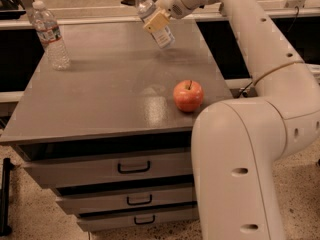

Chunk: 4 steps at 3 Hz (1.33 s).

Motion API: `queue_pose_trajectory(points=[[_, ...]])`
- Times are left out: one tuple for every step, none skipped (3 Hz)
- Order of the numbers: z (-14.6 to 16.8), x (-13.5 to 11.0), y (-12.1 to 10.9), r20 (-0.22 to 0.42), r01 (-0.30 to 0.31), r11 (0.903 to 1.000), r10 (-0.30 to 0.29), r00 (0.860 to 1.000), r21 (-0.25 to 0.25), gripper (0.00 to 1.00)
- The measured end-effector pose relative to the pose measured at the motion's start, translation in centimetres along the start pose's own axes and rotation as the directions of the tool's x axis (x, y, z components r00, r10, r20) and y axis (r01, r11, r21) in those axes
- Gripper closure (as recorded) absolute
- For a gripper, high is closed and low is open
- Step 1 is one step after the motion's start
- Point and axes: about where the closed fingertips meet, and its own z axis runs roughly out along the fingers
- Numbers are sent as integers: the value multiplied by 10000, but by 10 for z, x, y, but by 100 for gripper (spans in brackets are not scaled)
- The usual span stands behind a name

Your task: Knock blue plastic bottle over

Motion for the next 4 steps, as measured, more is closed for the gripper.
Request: queue_pose_trajectory(points=[[2,25,42,-1478,507,9855,-749,9862,-1617,100],[8,47,76,-2376,606,9509,-1371,9616,-3034,100],[16,58,101,-2684,603,9113,-1825,9459,-4073,100],[21,57,113,-2560,635,8854,-2009,9456,-4605,83]])
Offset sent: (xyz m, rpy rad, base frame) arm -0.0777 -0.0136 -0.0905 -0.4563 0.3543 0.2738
